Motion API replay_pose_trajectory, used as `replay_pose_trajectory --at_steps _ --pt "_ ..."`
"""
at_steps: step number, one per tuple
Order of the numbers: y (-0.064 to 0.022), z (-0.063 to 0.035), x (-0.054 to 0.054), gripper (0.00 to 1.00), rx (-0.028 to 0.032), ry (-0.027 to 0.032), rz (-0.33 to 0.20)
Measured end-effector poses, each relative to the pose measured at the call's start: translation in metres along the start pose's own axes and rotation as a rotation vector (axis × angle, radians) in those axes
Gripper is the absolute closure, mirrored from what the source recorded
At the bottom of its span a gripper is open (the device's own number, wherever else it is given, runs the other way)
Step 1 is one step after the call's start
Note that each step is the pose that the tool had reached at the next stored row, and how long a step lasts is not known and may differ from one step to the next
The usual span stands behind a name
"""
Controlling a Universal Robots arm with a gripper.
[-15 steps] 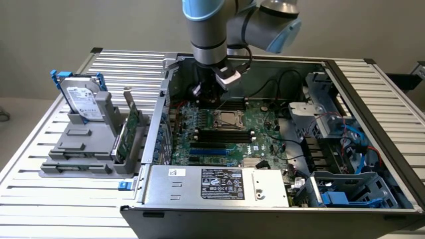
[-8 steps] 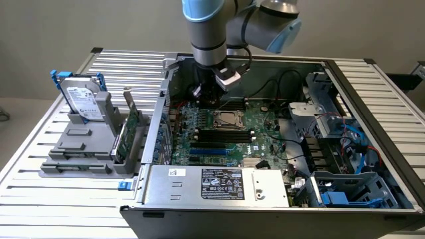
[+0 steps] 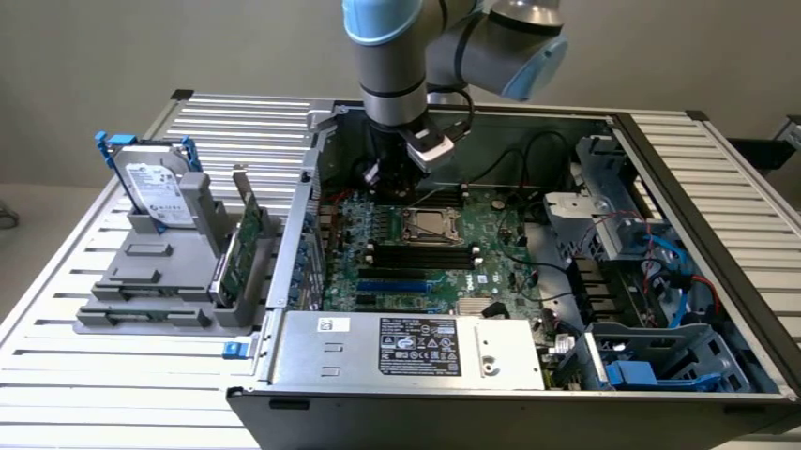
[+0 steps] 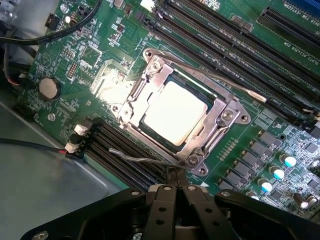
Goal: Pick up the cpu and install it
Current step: 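Install the first cpu locking lever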
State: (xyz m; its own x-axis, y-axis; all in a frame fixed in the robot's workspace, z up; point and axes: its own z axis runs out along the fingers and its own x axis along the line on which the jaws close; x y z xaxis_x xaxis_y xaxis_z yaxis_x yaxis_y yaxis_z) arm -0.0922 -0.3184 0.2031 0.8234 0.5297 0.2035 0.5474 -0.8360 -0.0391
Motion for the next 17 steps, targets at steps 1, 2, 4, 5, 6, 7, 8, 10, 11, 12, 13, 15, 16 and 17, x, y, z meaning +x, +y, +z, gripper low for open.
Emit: replay_pose_trajectory --at_steps 1,2,4,5,6,7,8,10,11,12,13,15,16,17 --pt "-0.0001 0.0003 0.0001 0.89 -0.0011 -0.0003 -0.001" --pt "-0.0001 0.0006 0.0001 0.89 -0.002 -0.0007 -0.003" --pt "-0.0002 0.0012 0.0002 0.89 -0.0035 -0.0014 -0.006" --pt "-0.0002 0.0015 0.0002 0.89 -0.0042 -0.0018 -0.008" --pt "-0.0002 0.0018 0.0003 0.89 -0.0047 -0.0021 -0.01" --pt "-0.0002 0.0021 0.0004 0.89 -0.0053 -0.0024 -0.011" --pt "-0.0002 0.0024 0.0004 0.89 -0.0058 -0.0028 -0.013" --pt "-0.0001 0.003 0.0006 0.89 -0.0067 -0.0034 -0.016" --pt "-0.0001 0.0033 0.0007 0.89 -0.007 -0.0035 -0.018" --pt "0.0 0.0036 0.0008 0.89 -0.0072 -0.0035 -0.02" --pt "0.0 0.0039 0.001 0.89 -0.0074 -0.0035 -0.022" --pt "0.0 0.0046 0.0012 0.89 -0.0079 -0.0033 -0.026" --pt "0.0001 0.005 0.0013 0.89 -0.0081 -0.003 -0.028" --pt "0.0001 0.0054 0.0015 0.89 -0.0084 -0.0028 -0.03"
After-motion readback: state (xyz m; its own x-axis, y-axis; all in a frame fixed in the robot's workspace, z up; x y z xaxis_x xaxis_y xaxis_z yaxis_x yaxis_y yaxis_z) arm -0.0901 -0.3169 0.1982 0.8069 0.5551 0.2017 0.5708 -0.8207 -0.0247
